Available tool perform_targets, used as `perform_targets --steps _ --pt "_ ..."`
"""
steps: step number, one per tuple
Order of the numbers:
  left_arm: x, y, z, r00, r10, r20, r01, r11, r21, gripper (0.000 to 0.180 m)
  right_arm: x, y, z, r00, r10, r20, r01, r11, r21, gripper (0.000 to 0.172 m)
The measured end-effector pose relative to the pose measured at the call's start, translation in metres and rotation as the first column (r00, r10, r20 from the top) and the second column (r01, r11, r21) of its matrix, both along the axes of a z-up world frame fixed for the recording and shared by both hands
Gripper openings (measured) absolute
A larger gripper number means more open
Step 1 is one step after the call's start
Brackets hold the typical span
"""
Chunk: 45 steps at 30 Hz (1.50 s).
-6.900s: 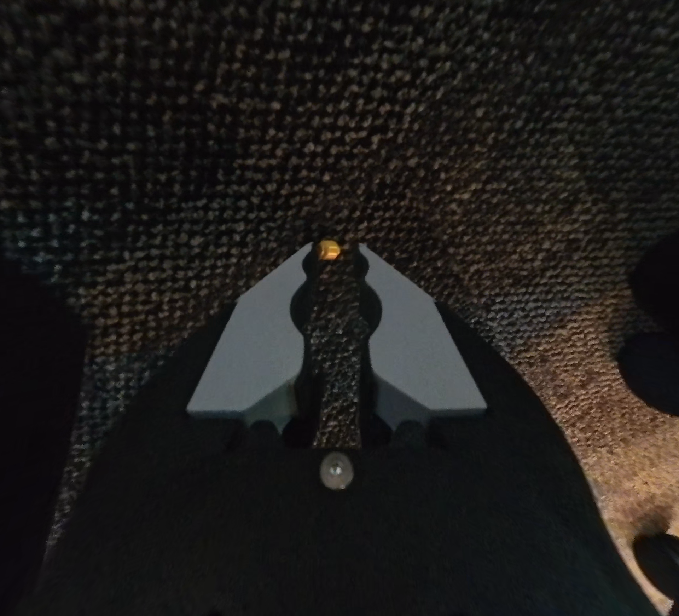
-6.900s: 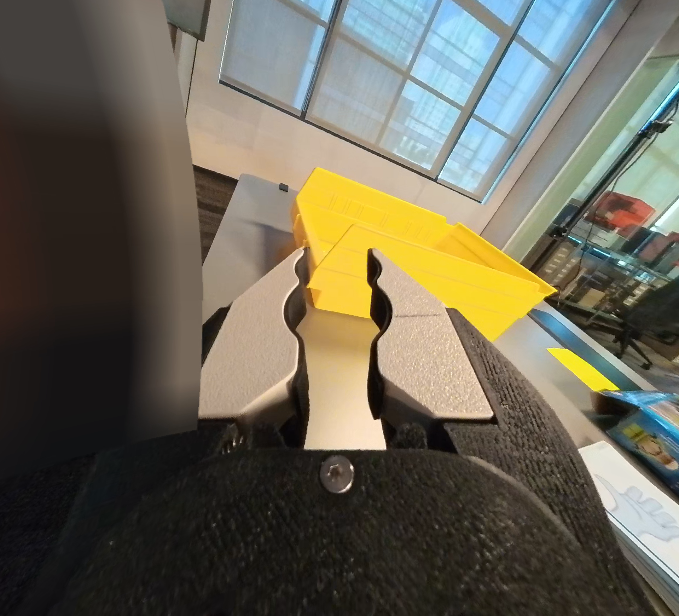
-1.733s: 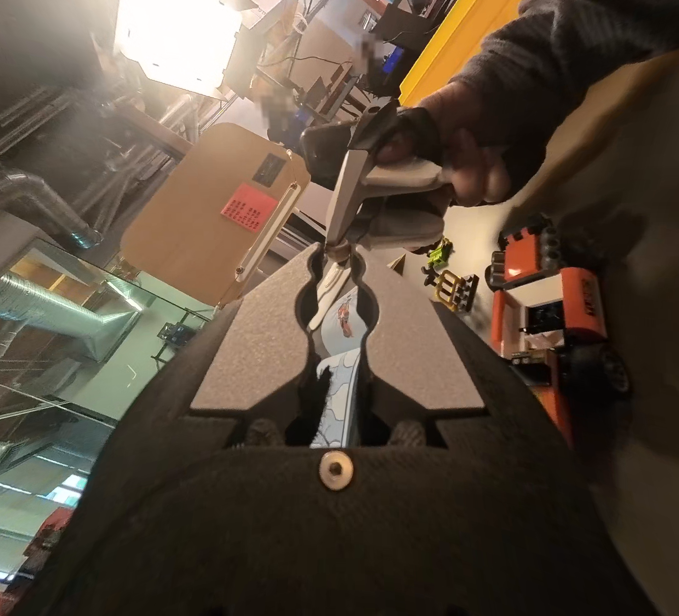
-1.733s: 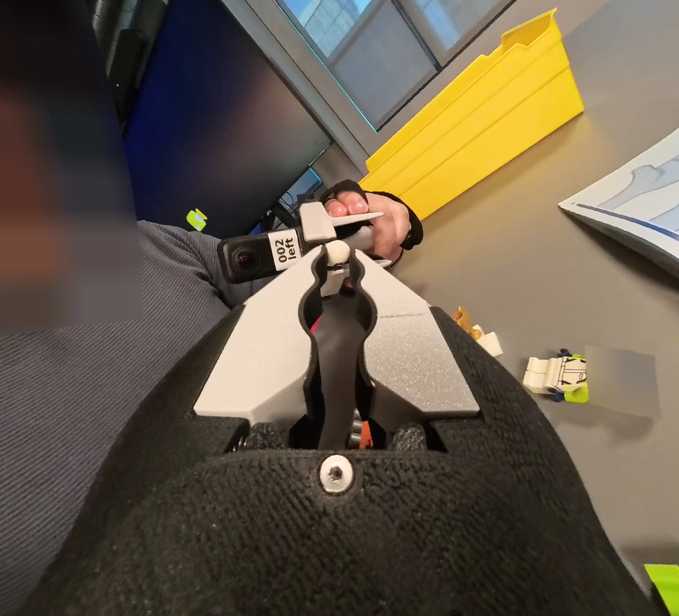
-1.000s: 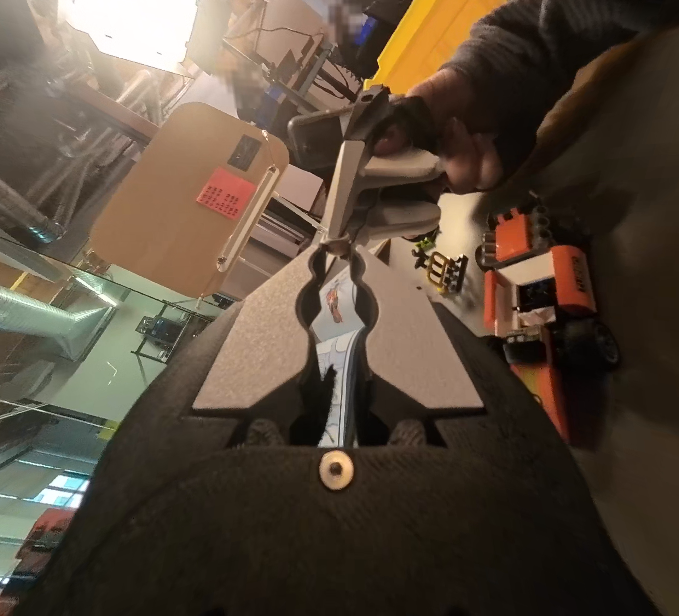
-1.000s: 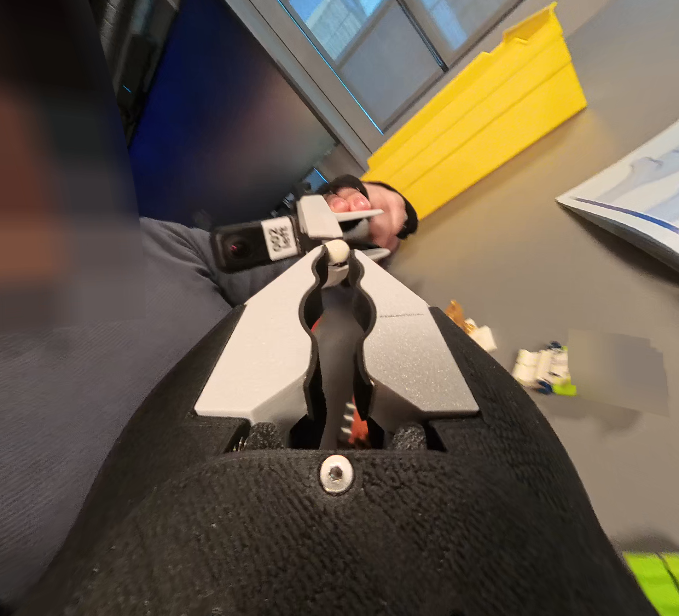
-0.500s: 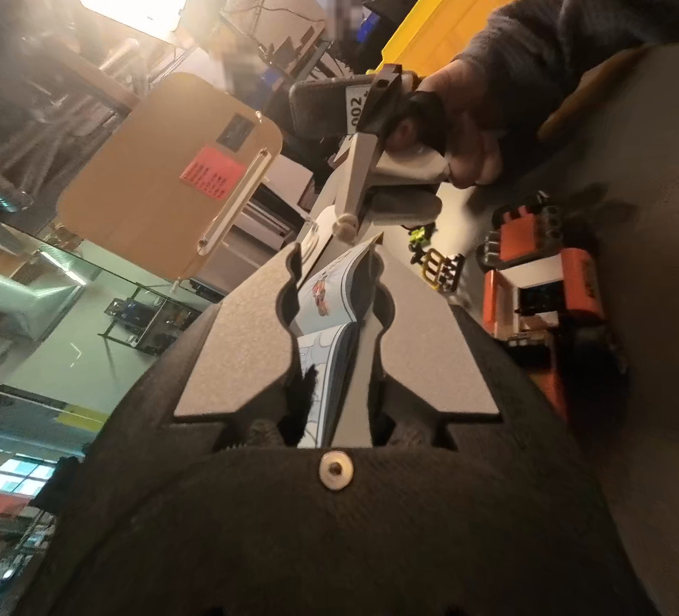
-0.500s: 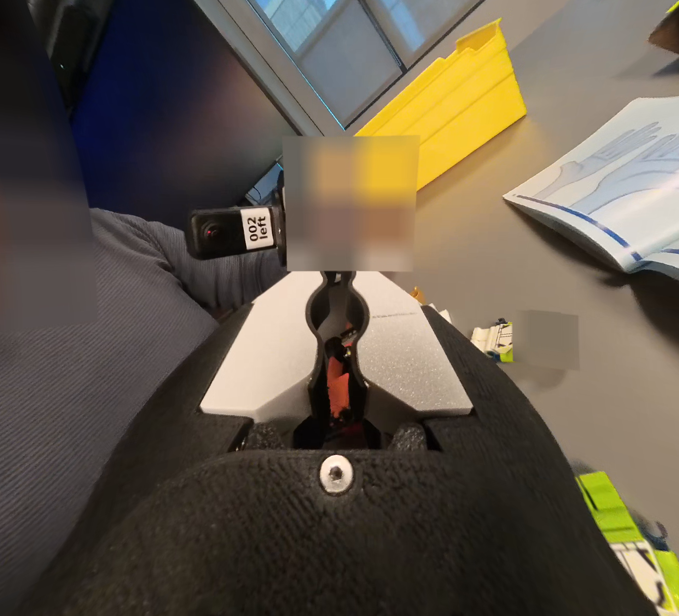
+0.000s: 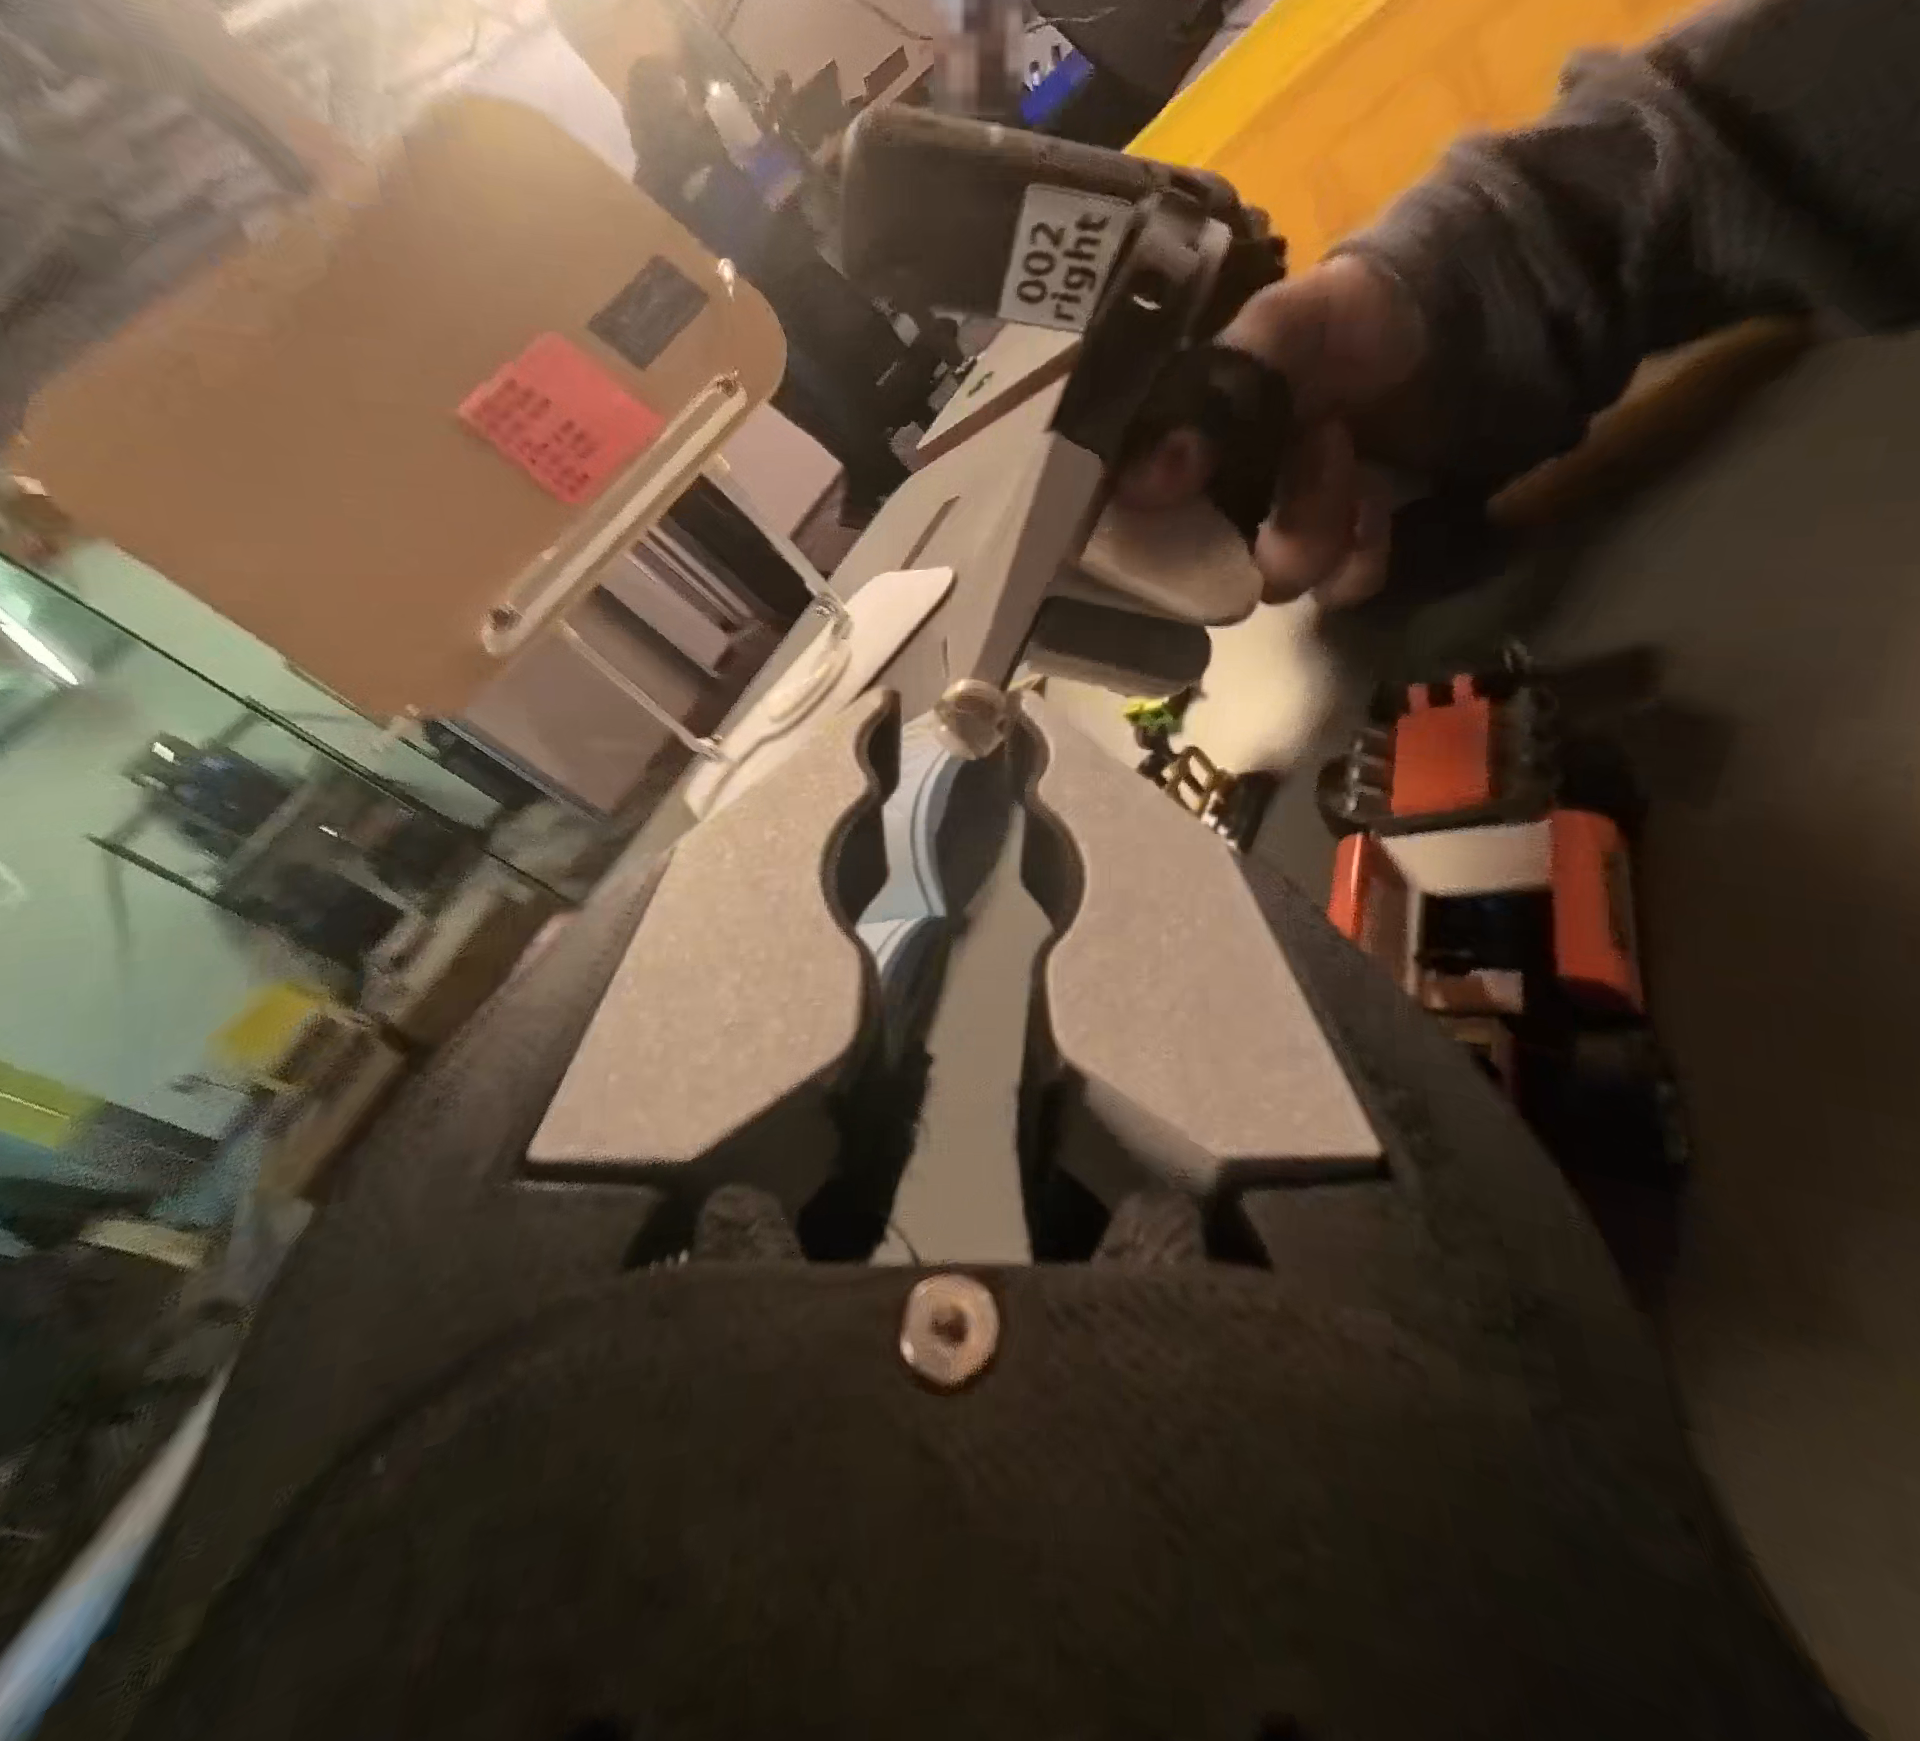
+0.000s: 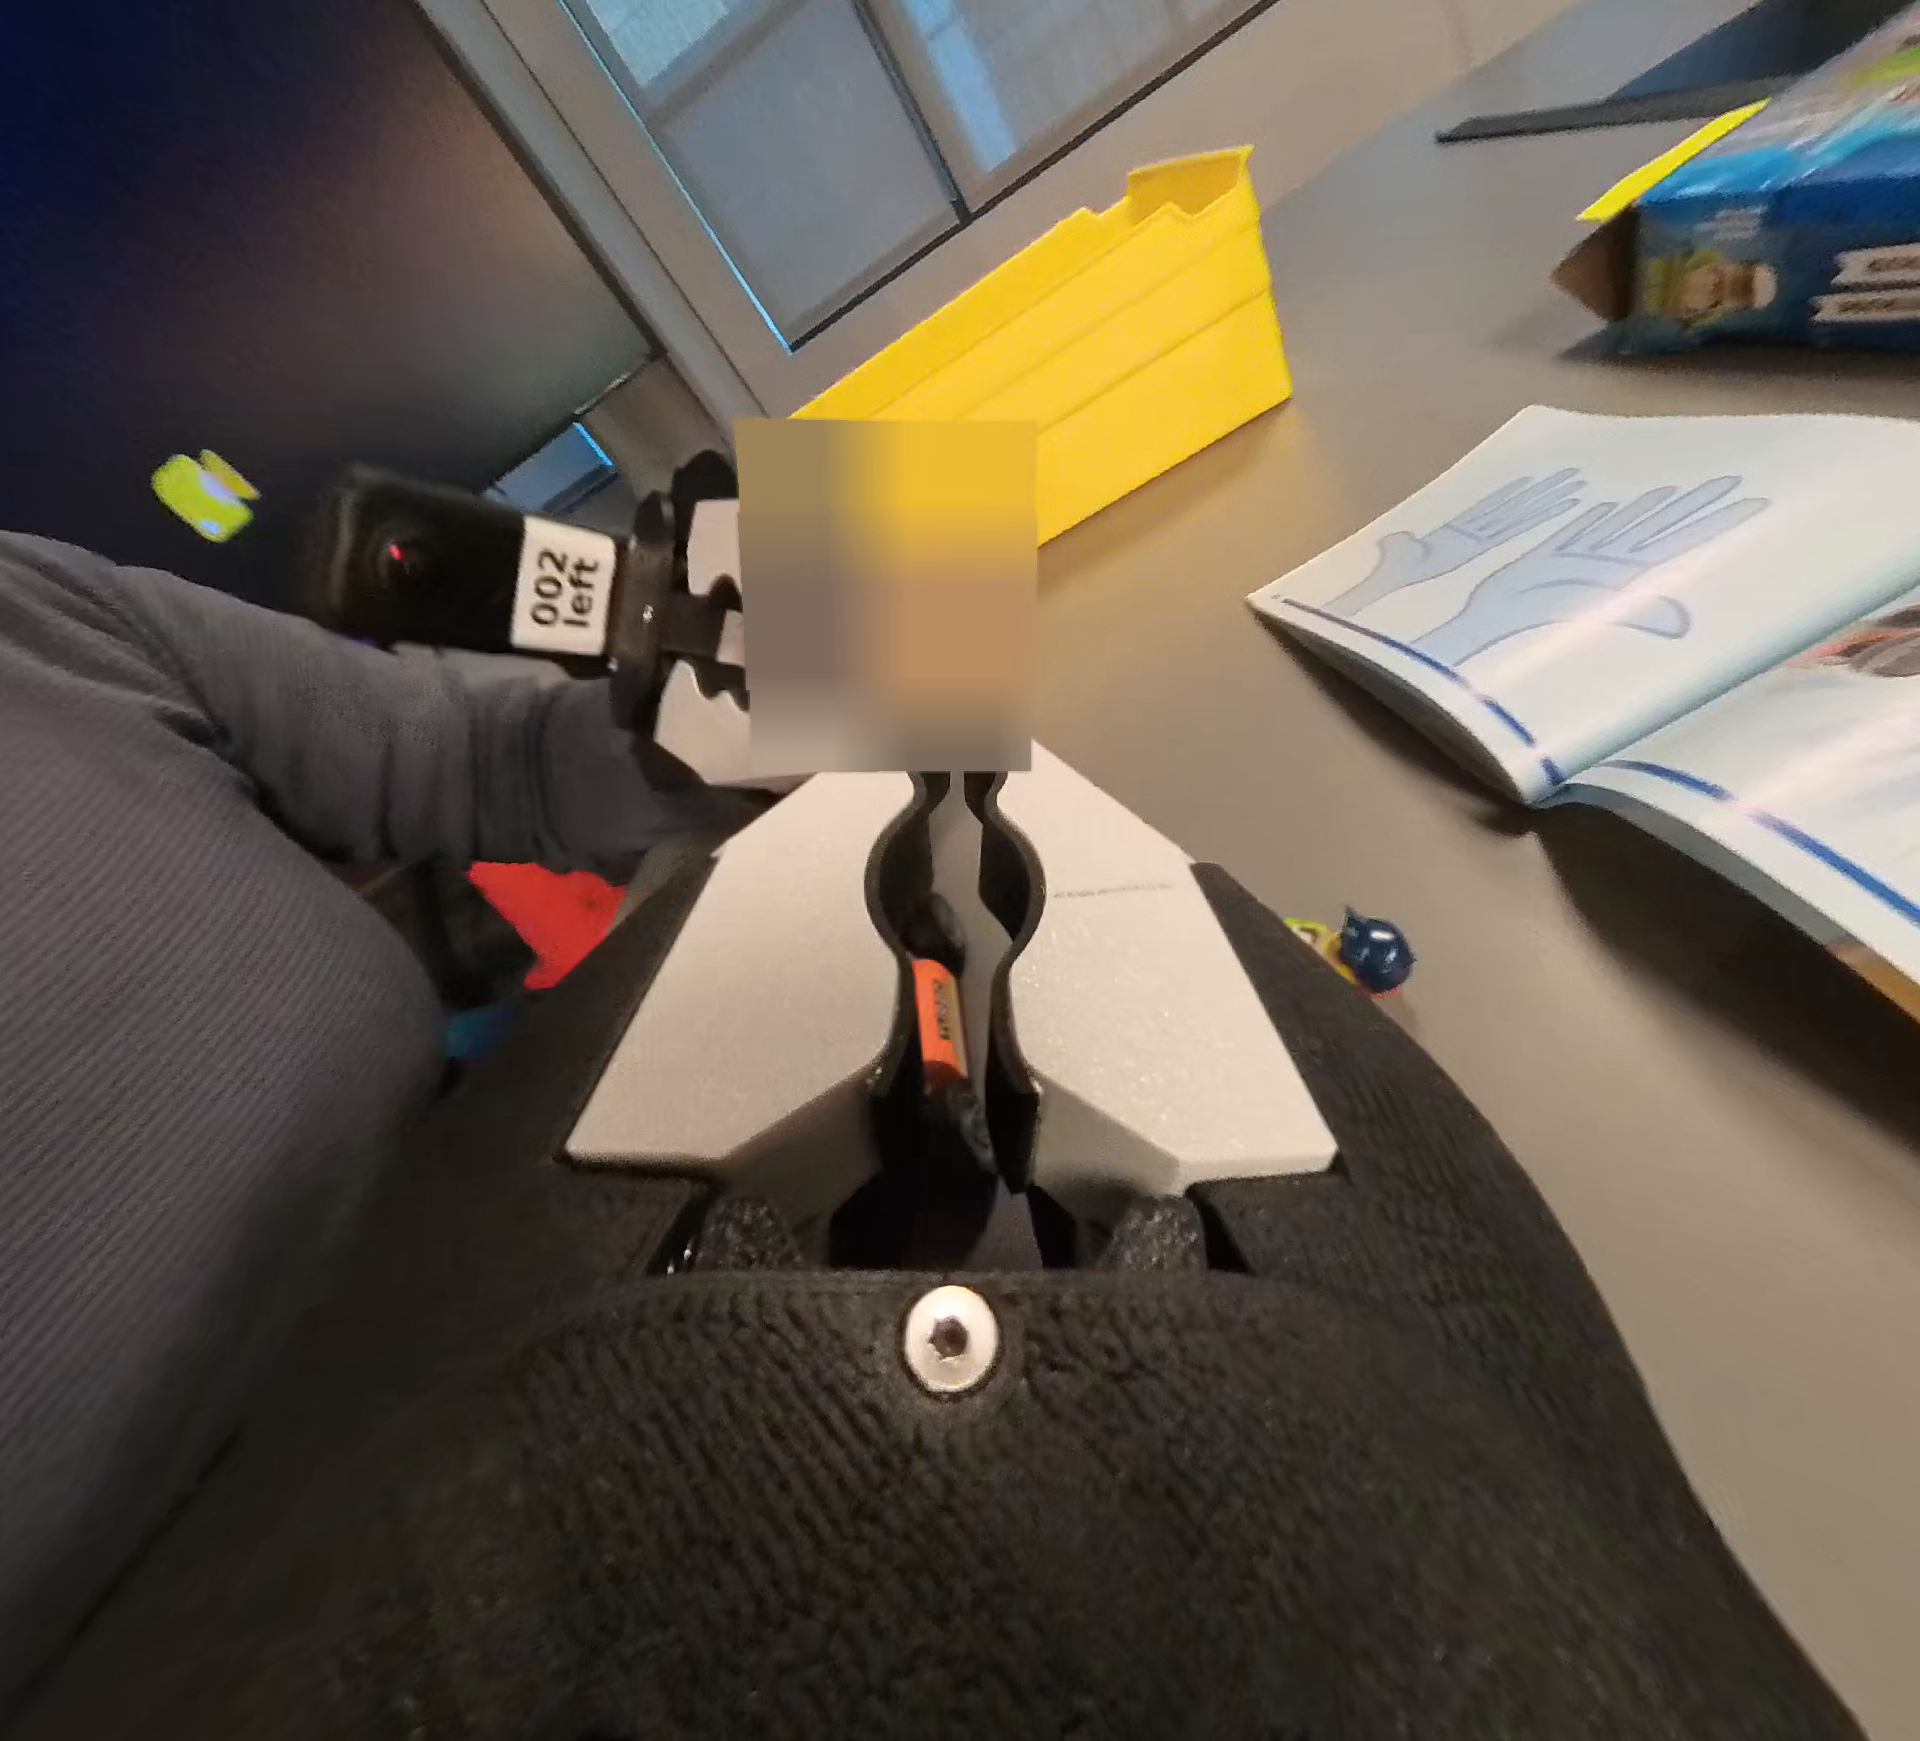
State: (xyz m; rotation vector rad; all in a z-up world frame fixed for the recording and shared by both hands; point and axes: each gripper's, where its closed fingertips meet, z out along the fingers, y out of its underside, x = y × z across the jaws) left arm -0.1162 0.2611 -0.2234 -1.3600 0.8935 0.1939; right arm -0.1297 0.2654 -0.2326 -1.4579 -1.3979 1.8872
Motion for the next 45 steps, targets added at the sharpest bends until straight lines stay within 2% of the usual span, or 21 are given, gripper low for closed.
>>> perform_targets --steps 5,9,15,24,30,34,36,40,45 --pt "-0.007 0.007 -0.002 0.981 0.021 0.191 0.006 0.990 -0.140 0.013 -0.004 0.006 -0.002 0.996 -0.084 -0.032 0.088 0.983 0.158 0.000" --pt "-0.008 0.008 -0.002 0.970 0.025 0.242 0.018 0.984 -0.178 0.008 -0.004 0.009 0.001 0.990 -0.125 -0.062 0.136 0.965 0.224 0.000" --pt "-0.007 0.009 -0.005 0.948 0.023 0.317 0.057 0.969 -0.239 0.013 -0.006 0.010 0.003 0.982 -0.164 -0.096 0.186 0.931 0.314 0.000" --pt "-0.011 0.010 -0.009 0.942 0.031 0.334 0.074 0.952 -0.298 0.004 -0.007 0.011 0.001 0.974 -0.196 -0.112 0.225 0.877 0.424 0.000" --pt "-0.017 0.016 -0.015 0.952 0.102 0.288 -0.001 0.944 -0.331 0.004 -0.011 0.018 -0.004 0.949 -0.285 -0.131 0.308 0.760 0.572 0.000" --pt "-0.023 0.021 -0.022 0.955 0.155 0.253 -0.057 0.933 -0.355 0.003 -0.015 0.025 -0.009 0.924 -0.358 -0.133 0.362 0.712 0.602 0.000" --pt "-0.032 0.022 -0.024 0.956 0.189 0.226 -0.102 0.932 -0.348 0.000 -0.010 0.046 -0.009 0.875 -0.461 -0.150 0.447 0.648 0.617 0.000" --pt "-0.046 0.023 -0.021 0.931 0.218 0.293 -0.101 0.925 -0.367 0.000 0.003 0.066 -0.001 0.846 -0.512 -0.149 0.517 0.718 0.467 0.000" --pt "-0.052 0.026 -0.026 0.931 0.234 0.282 -0.123 0.924 -0.363 0.000 0.002 0.063 0.003 0.833 -0.515 -0.201 0.538 0.671 0.511 0.000"
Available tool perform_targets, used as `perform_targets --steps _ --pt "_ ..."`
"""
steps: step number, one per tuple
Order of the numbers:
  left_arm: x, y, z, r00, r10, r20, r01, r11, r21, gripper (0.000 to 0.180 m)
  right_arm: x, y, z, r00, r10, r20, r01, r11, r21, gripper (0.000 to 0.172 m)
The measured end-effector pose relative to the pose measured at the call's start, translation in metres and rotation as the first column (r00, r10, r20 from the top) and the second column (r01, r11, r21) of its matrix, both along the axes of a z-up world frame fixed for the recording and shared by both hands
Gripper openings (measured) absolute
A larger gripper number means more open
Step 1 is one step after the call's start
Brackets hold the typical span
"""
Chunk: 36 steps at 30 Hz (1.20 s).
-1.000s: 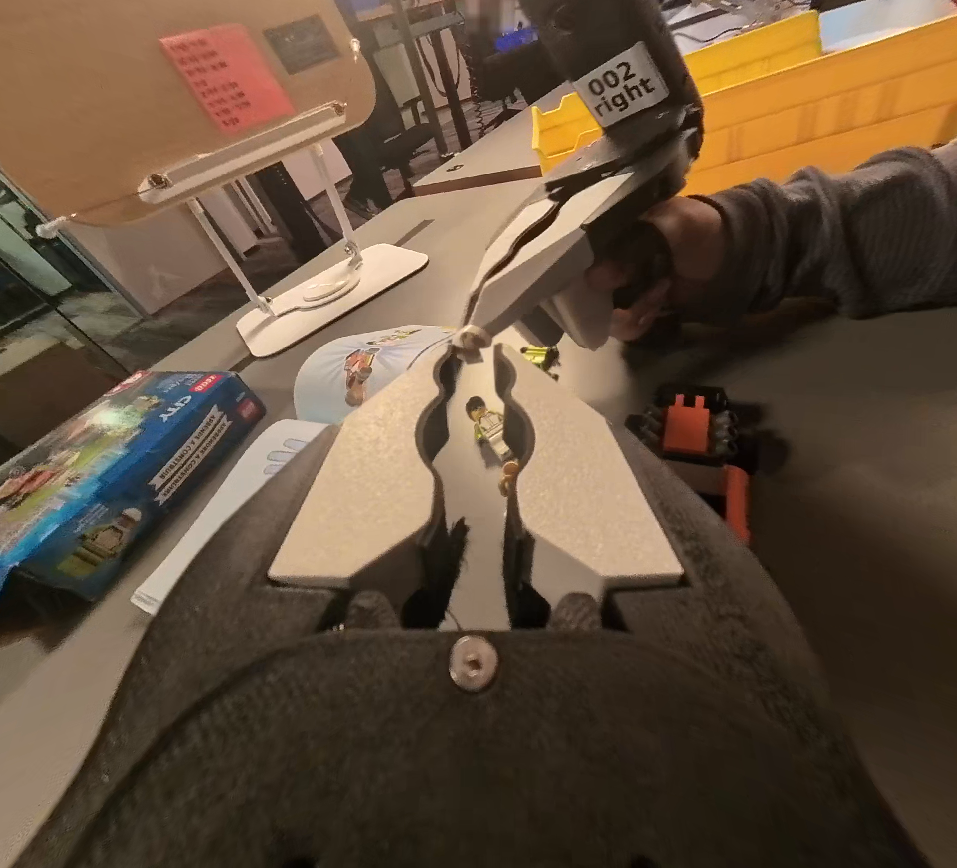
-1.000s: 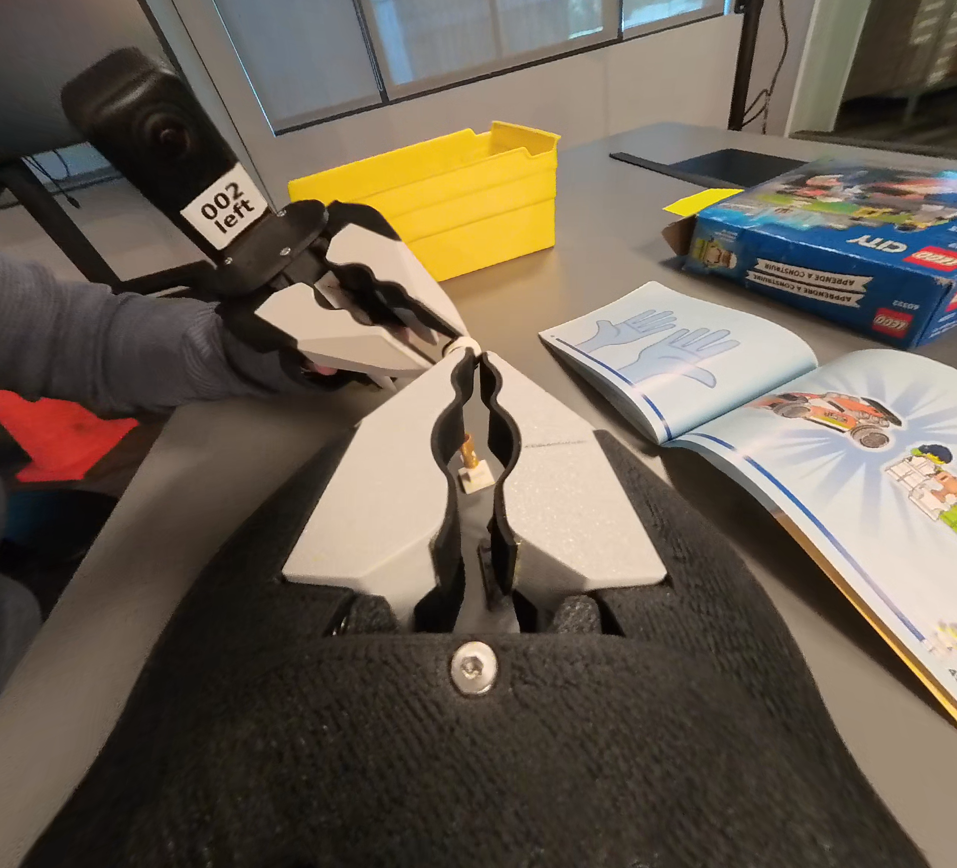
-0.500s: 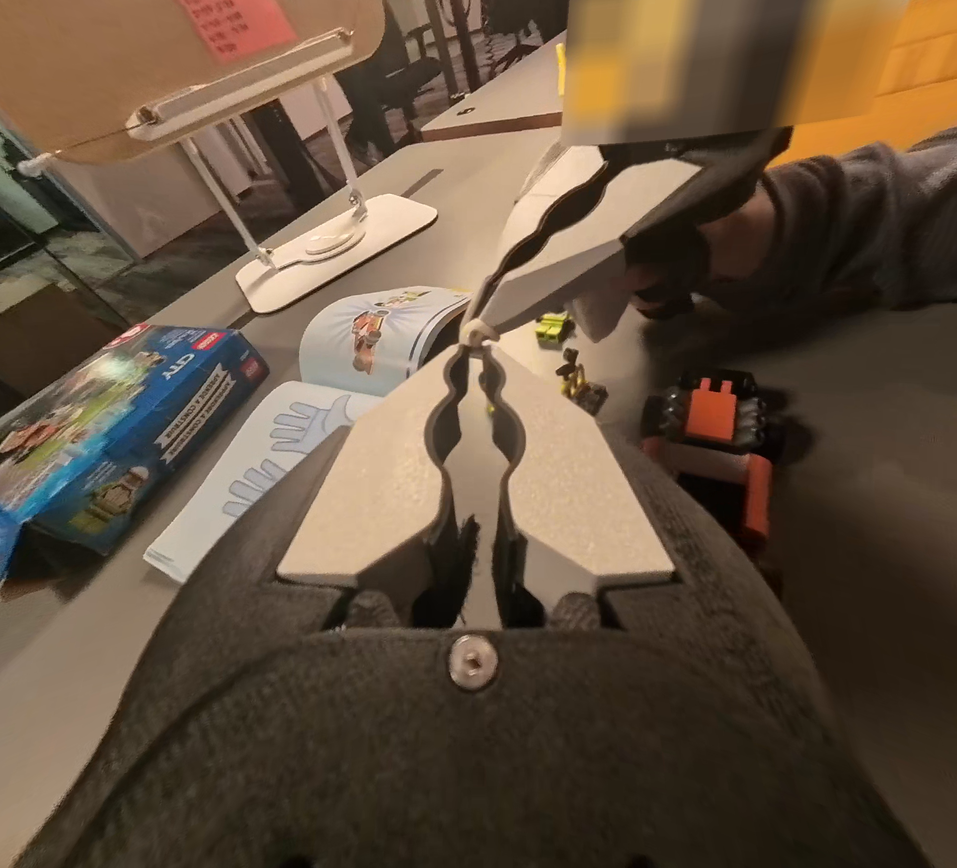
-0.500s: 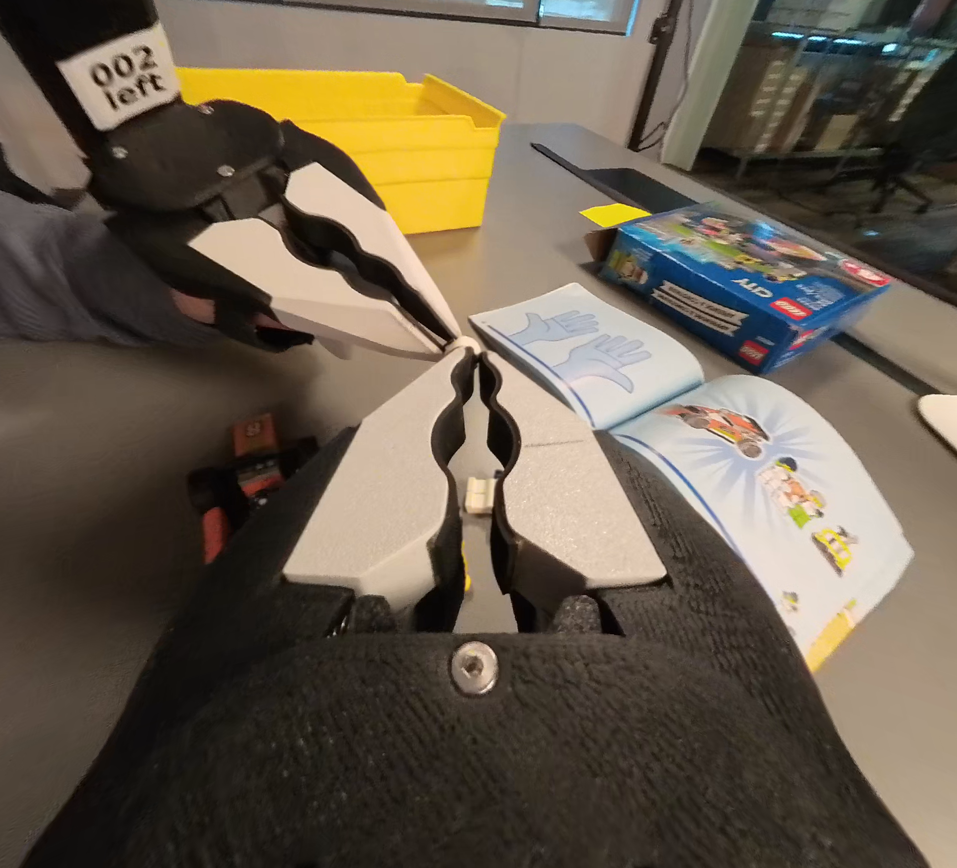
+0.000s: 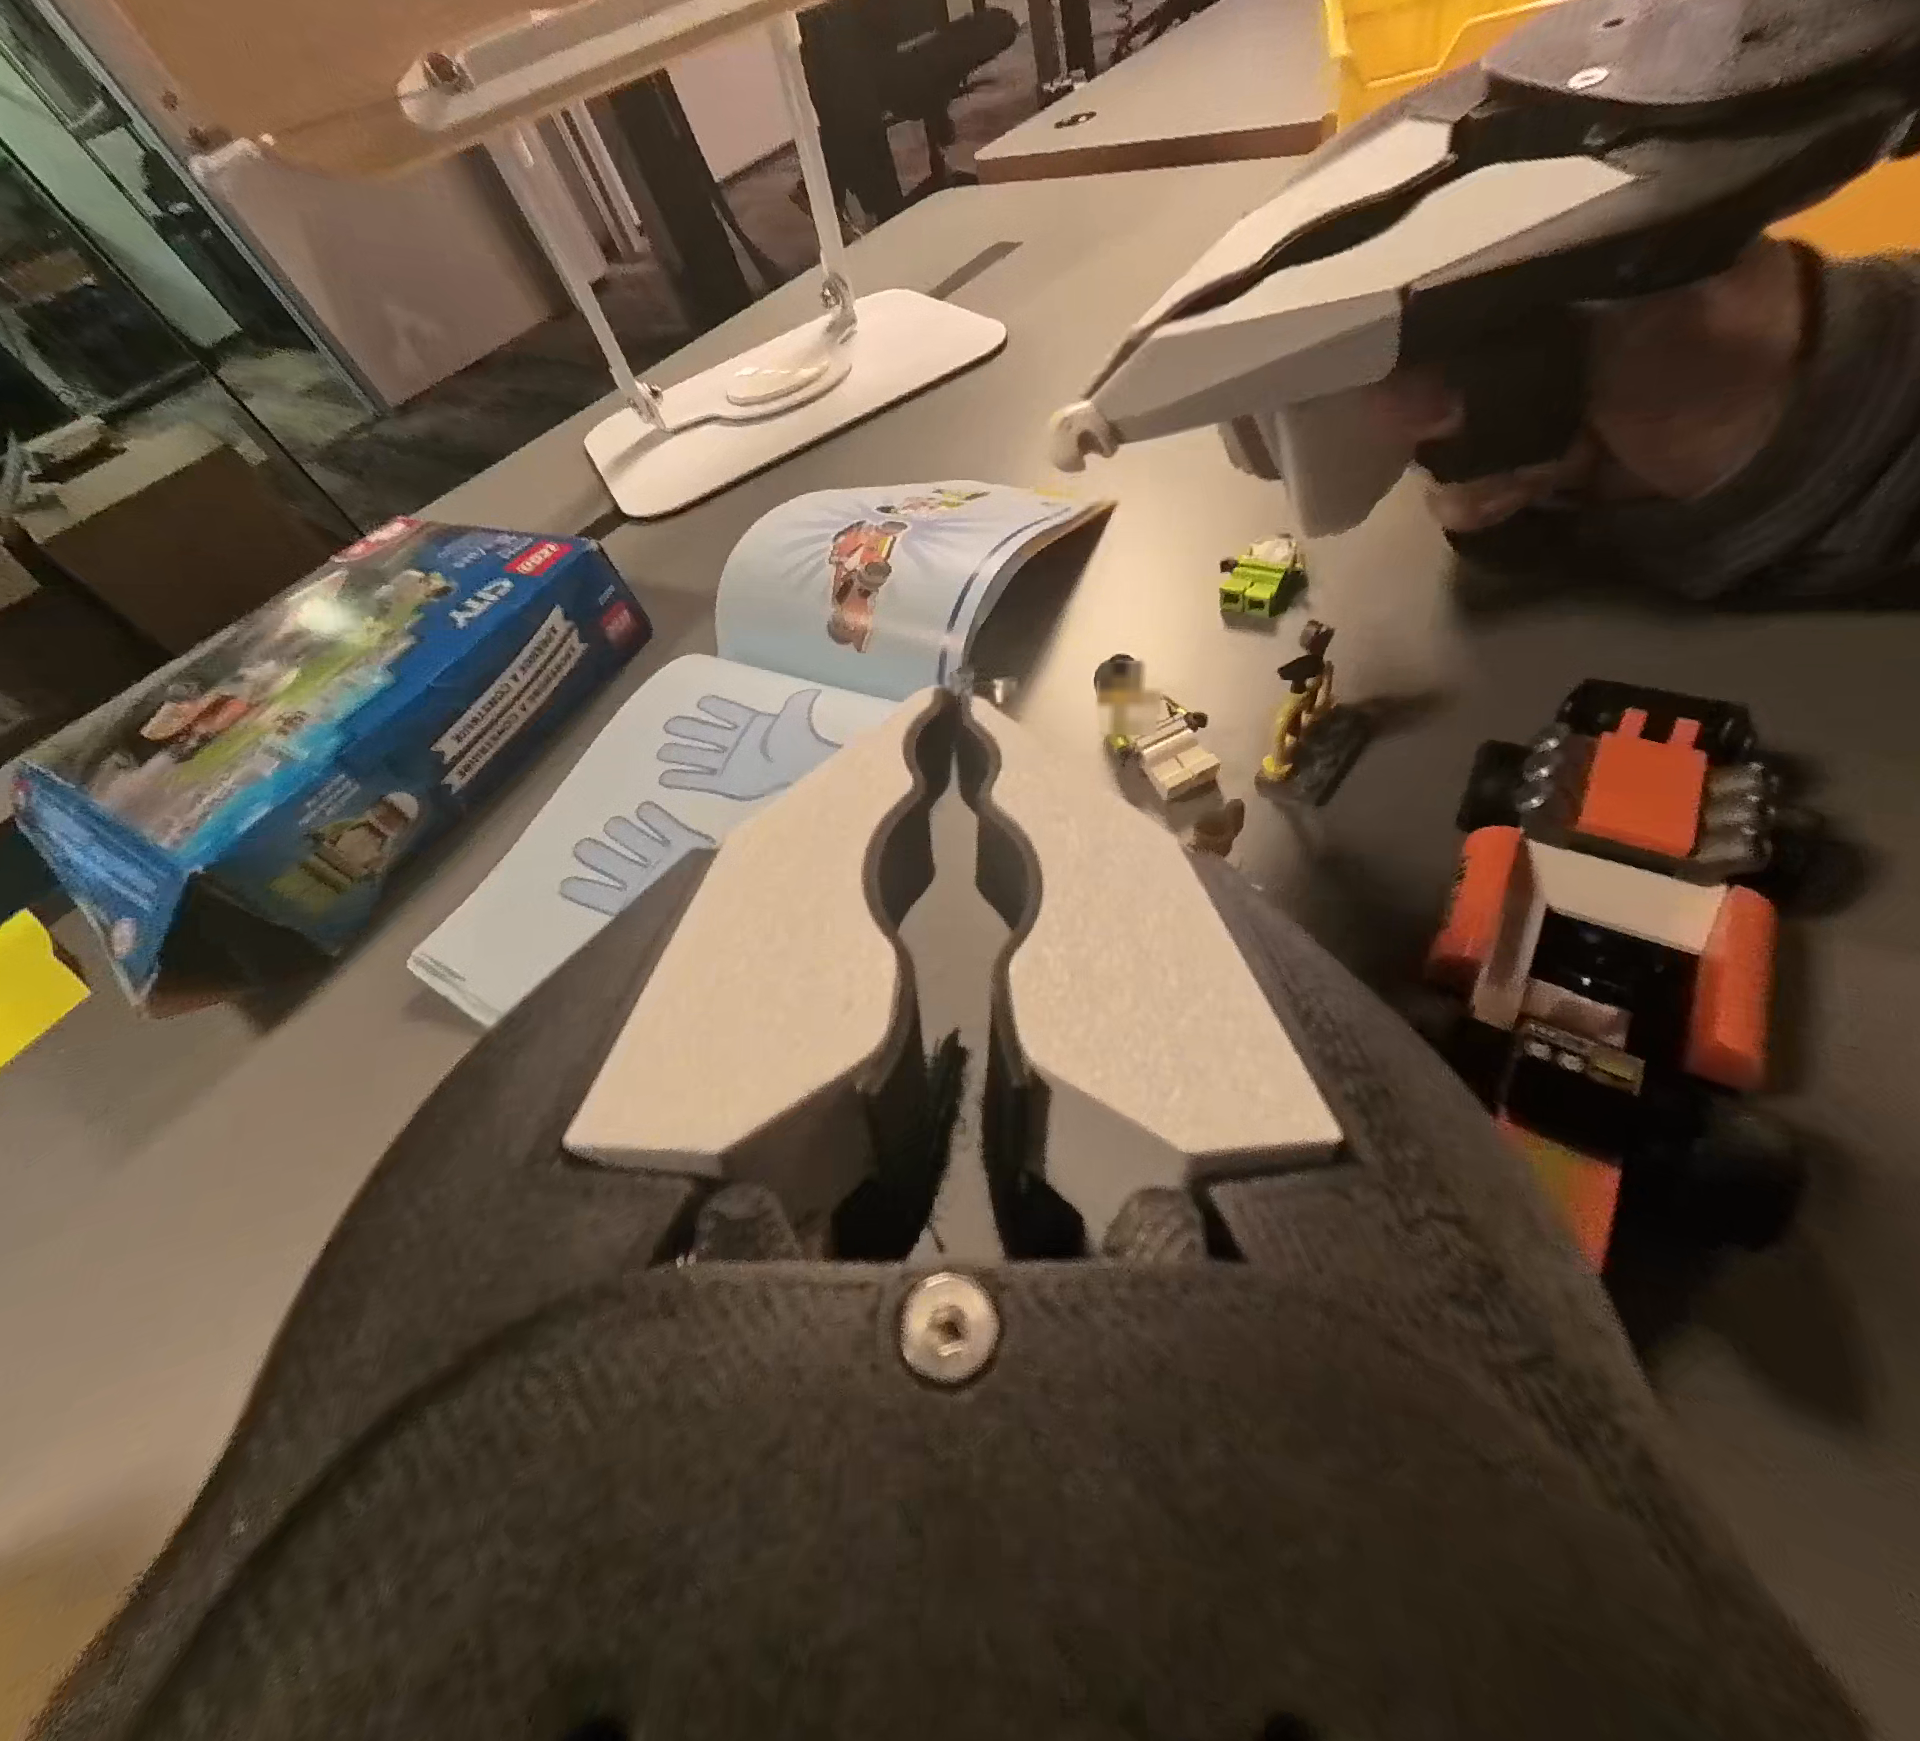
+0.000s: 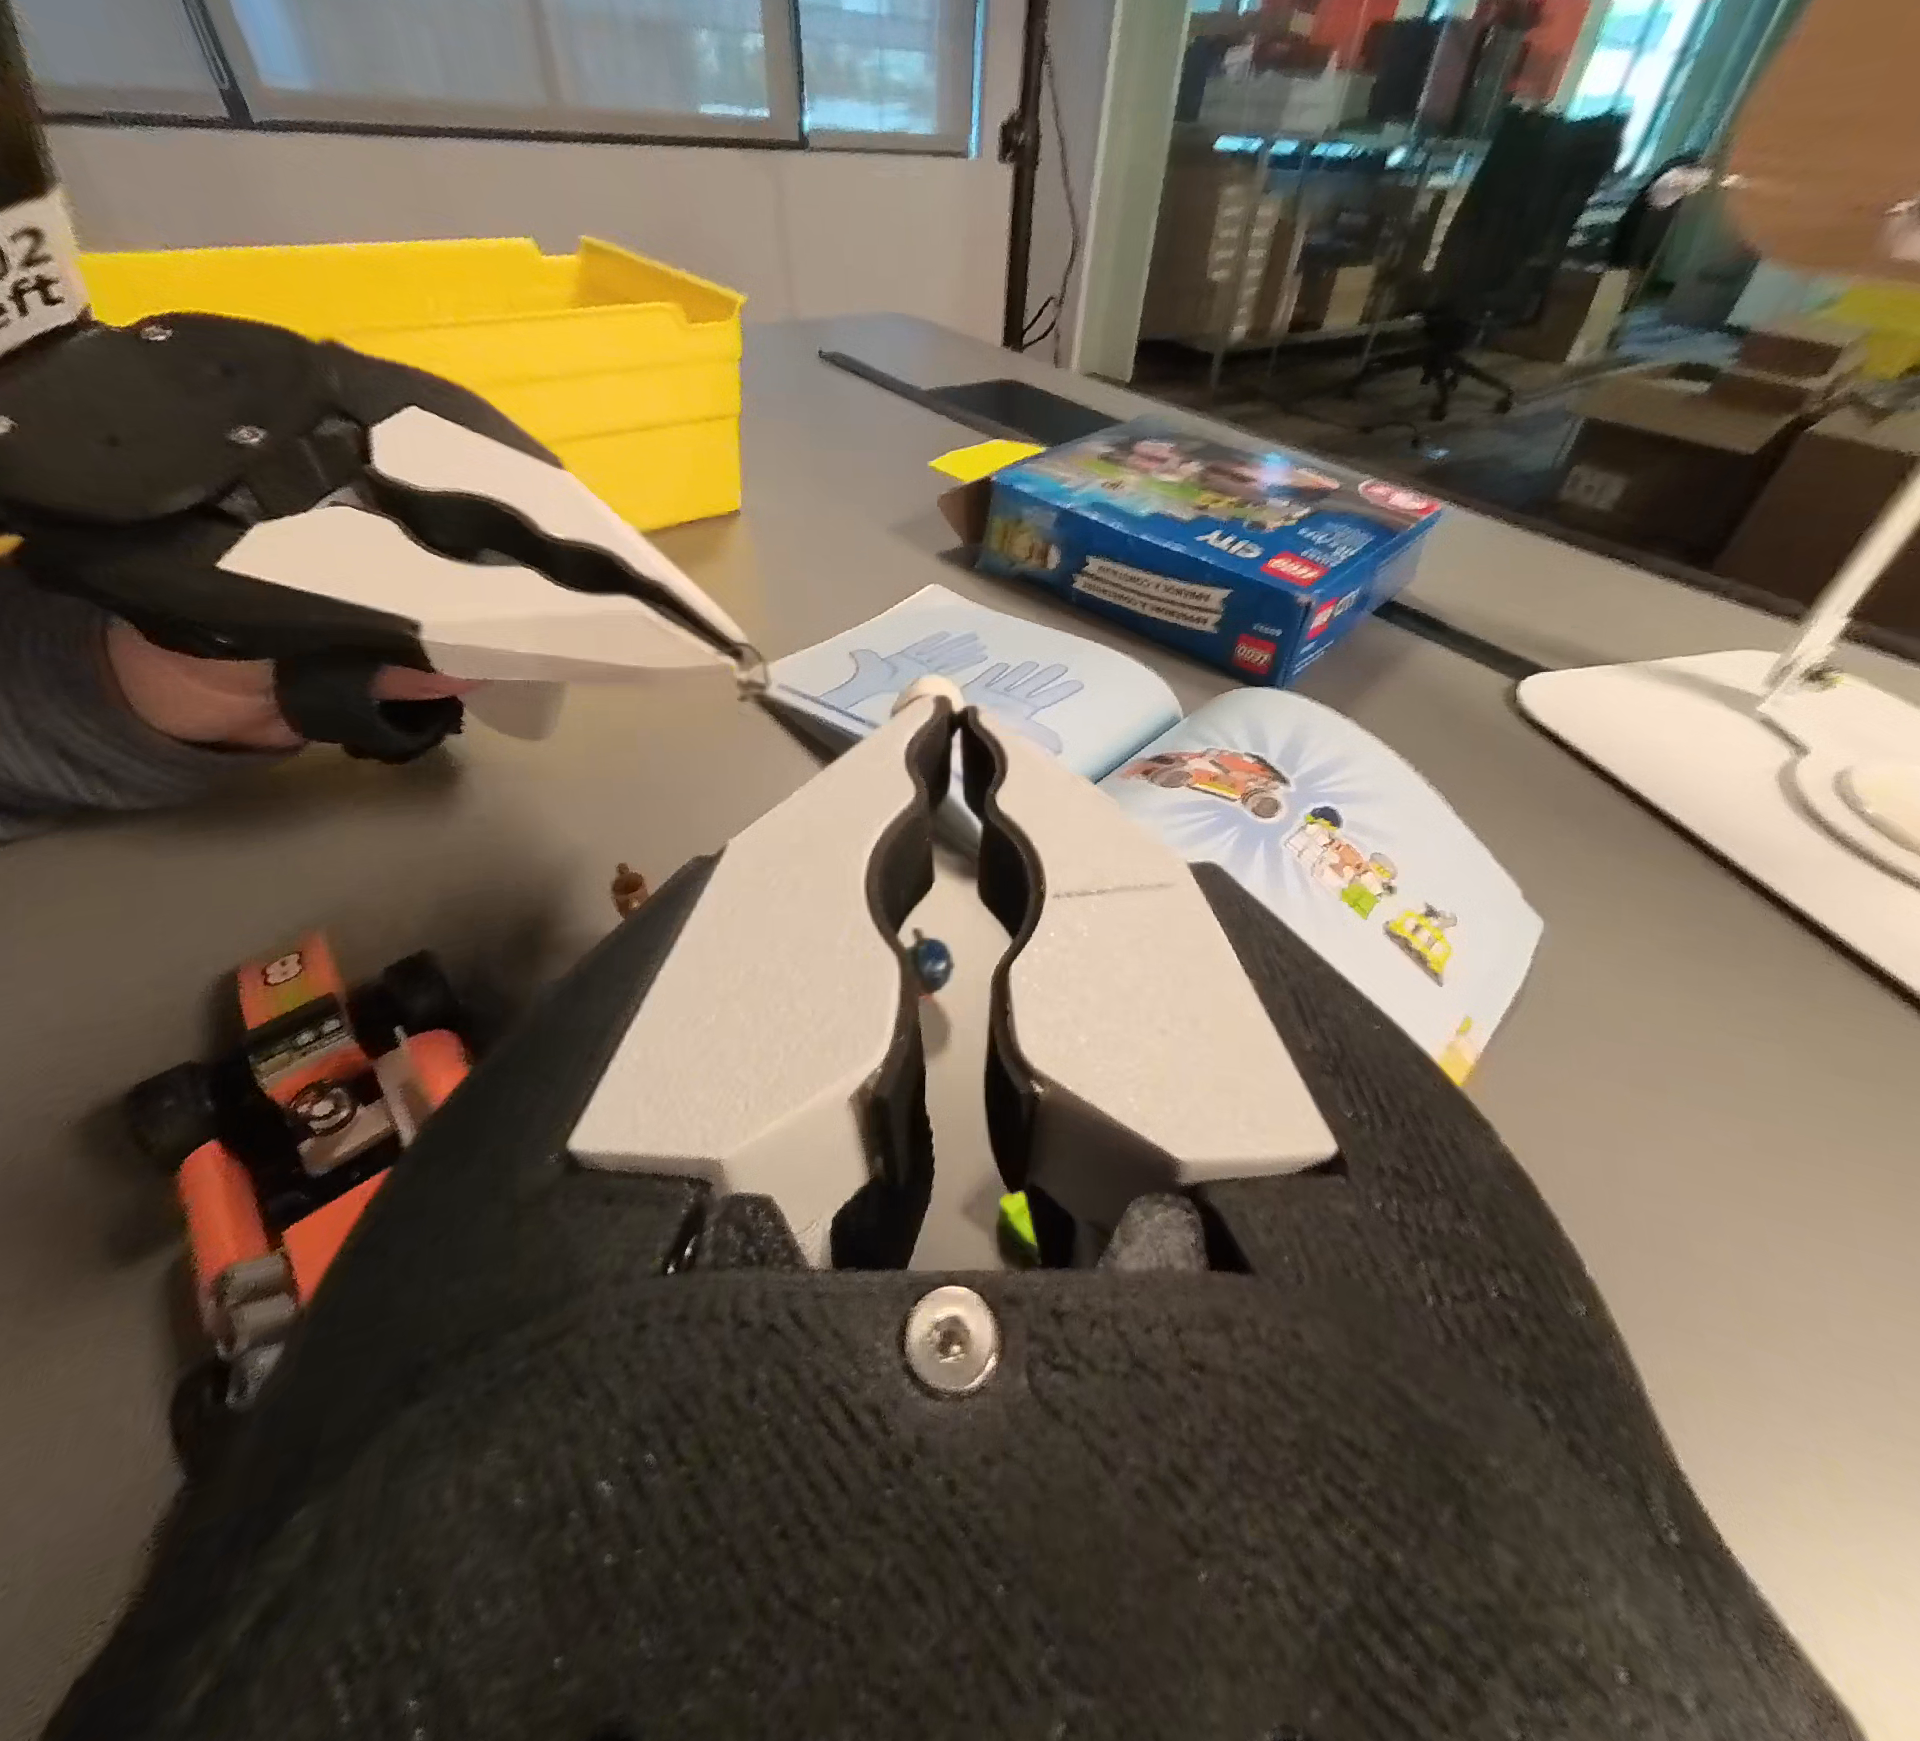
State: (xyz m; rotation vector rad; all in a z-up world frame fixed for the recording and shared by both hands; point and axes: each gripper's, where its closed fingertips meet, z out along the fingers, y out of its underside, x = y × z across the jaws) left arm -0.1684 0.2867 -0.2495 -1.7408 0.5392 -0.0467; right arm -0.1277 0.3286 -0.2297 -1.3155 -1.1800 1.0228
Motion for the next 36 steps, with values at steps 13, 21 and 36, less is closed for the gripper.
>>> perform_targets --steps 13,21,36 --pt "-0.171 -0.156 0.112 0.643 0.764 -0.057 -0.765 0.645 0.008 0.000 0.002 -0.007 0.009 0.999 -0.034 -0.043 0.042 0.978 0.203 0.000" --pt "-0.228 -0.193 0.050 0.540 0.838 -0.074 -0.781 0.467 -0.414 0.007 0.003 -0.011 0.011 0.998 -0.010 -0.060 0.021 0.982 0.190 0.000" --pt "-0.005 -0.114 0.103 0.950 0.222 -0.220 -0.198 0.972 0.126 0.035 0.003 -0.109 0.046 0.752 0.562 -0.344 -0.654 0.698 -0.292 0.000"
